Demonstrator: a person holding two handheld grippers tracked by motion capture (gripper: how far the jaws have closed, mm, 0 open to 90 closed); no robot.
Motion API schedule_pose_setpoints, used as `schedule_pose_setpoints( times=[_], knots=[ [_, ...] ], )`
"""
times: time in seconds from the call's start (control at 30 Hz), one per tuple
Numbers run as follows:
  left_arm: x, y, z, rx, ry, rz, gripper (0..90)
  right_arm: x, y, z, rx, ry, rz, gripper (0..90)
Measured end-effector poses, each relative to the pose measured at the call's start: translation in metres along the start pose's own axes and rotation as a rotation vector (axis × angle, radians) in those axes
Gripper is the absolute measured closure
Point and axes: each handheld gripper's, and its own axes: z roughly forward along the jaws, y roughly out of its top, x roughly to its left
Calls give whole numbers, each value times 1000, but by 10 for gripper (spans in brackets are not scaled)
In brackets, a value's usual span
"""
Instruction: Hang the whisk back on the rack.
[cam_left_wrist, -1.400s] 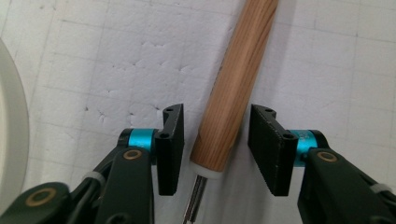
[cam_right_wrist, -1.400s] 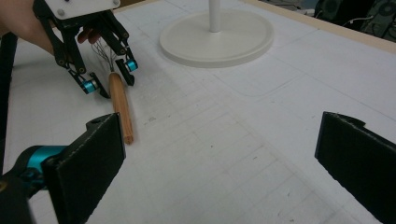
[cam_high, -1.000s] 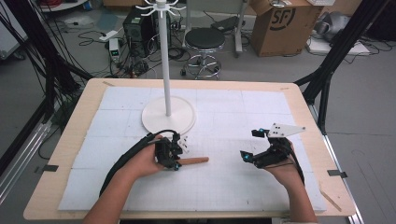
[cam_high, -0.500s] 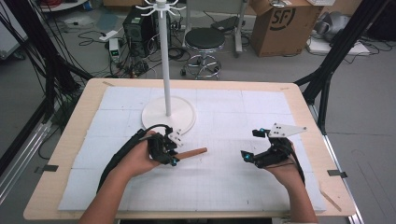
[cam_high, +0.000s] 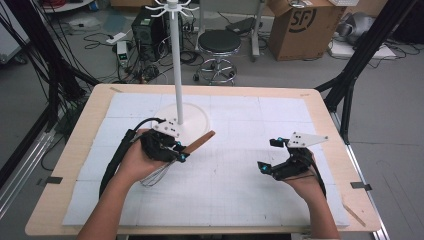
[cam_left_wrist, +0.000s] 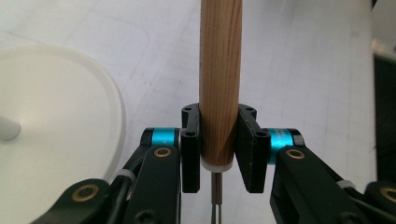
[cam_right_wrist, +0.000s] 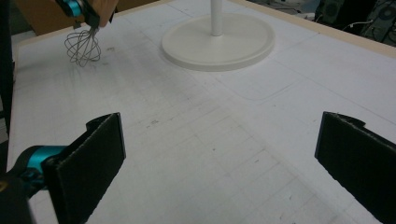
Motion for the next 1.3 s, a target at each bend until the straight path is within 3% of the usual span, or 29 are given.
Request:
schedule_pose_setpoints(
  times=[0.2,0.47,0.8,1.3],
  knots=[
    [5,5,-16,-96,-9,-42,735,0,1,-1,-3,-4,-3,8],
    [9,17,-39,-131,25,-39,734,1,1,0,0,1,-3,8],
    [23,38,-75,-273,6,-57,734,1,2,0,-3,0,-8,7],
    [46,83,-116,-293,54,-39,734,1,1,0,6,-4,-9,8]
  ],
)
